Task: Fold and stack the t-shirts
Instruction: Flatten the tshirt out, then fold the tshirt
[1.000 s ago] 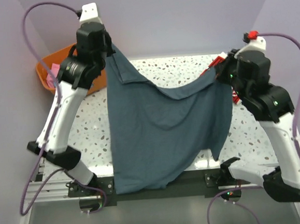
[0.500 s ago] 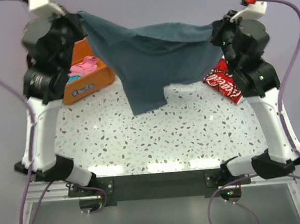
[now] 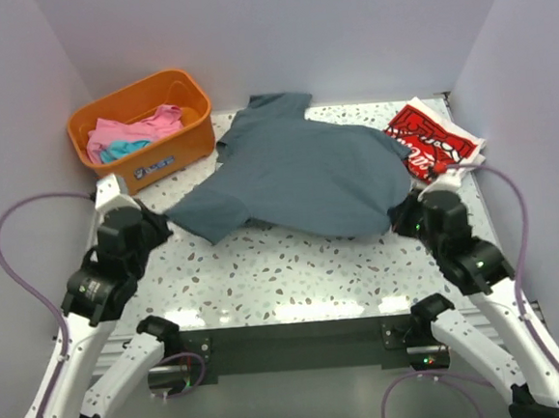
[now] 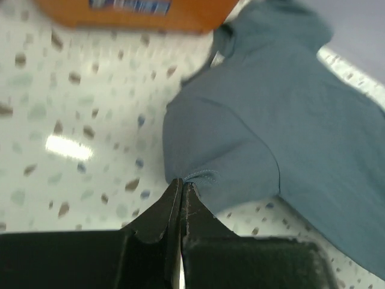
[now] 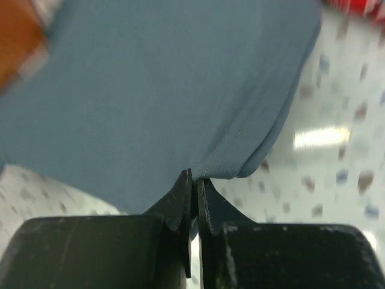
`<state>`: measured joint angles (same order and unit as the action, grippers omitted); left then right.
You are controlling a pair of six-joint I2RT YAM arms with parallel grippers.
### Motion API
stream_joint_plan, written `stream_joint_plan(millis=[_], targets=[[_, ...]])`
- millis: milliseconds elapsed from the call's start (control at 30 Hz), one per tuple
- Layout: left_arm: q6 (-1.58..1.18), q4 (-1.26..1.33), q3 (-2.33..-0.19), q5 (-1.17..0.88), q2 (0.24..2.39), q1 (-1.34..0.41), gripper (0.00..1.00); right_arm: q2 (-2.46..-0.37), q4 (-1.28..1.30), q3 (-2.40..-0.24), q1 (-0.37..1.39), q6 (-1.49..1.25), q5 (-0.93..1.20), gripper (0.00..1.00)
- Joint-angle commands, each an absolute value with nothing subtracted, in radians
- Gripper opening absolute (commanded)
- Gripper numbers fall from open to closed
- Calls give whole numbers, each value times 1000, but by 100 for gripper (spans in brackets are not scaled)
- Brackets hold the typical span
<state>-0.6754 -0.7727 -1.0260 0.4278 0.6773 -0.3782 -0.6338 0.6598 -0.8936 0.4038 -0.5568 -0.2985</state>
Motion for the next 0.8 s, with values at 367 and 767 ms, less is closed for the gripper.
stream_joint_plan(millis=[367,767], targets=[[-1029,-1080,-703,296,600,-376,0,-479,994,-485,403,-903,-115,0],[-957,-882,-776,295,831,-376,0,-586,945,-506,402,-949,-228,0]])
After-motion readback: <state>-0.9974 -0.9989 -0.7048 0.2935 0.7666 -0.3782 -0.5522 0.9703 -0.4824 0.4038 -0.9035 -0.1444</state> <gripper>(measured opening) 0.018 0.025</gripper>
